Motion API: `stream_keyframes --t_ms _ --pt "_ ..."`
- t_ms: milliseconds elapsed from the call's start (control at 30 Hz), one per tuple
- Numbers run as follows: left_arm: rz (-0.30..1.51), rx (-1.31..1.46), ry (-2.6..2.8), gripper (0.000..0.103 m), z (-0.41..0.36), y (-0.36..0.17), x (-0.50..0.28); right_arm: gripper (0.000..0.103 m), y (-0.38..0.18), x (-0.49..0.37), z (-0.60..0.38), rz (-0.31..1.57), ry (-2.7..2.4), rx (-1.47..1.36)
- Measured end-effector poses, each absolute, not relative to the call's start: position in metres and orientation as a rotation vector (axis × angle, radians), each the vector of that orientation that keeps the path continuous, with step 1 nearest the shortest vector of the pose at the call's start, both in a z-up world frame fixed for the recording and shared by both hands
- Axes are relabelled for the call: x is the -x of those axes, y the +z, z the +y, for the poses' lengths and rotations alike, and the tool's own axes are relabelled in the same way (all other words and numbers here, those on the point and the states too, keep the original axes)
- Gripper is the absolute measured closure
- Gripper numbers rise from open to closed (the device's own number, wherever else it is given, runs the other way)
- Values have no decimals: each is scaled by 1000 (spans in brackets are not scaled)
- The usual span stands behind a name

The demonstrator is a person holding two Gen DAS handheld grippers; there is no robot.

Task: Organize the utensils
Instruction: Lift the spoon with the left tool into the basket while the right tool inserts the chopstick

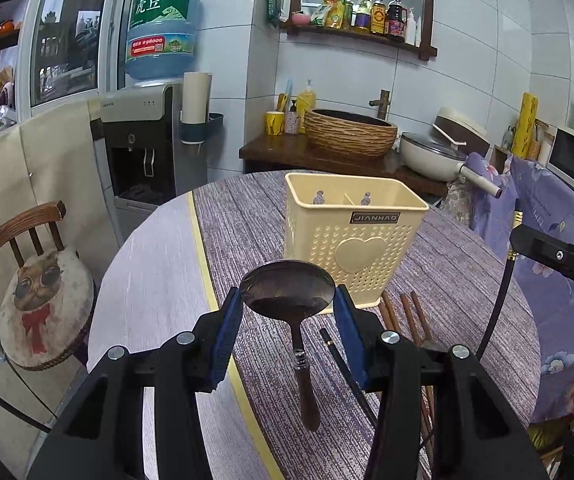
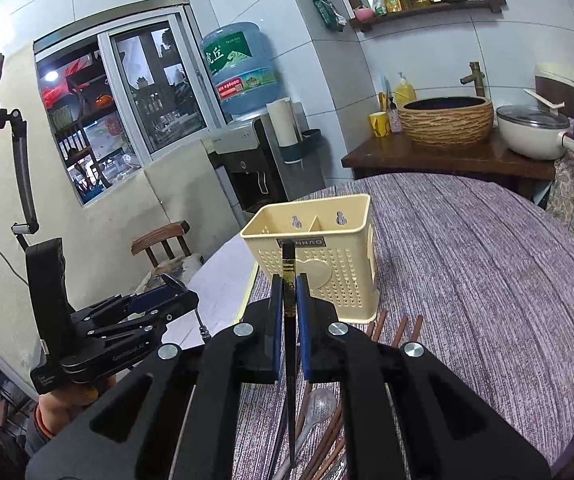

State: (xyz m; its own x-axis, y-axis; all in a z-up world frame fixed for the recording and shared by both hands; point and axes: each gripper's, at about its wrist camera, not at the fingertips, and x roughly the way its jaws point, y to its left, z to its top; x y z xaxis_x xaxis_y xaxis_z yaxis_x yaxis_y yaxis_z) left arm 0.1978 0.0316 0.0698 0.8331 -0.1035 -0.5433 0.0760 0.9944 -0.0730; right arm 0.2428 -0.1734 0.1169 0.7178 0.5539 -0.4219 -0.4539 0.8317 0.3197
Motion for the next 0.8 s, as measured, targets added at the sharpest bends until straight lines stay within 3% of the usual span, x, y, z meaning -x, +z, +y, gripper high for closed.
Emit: stream_keyframes --t_ms 367,800 --pt "548 55 -148 56 31 102 -207 95 154 -255 -173 459 599 -204" --pt "403 98 -194 56 17 209 -272 95 267 -322 -168 250 484 -178"
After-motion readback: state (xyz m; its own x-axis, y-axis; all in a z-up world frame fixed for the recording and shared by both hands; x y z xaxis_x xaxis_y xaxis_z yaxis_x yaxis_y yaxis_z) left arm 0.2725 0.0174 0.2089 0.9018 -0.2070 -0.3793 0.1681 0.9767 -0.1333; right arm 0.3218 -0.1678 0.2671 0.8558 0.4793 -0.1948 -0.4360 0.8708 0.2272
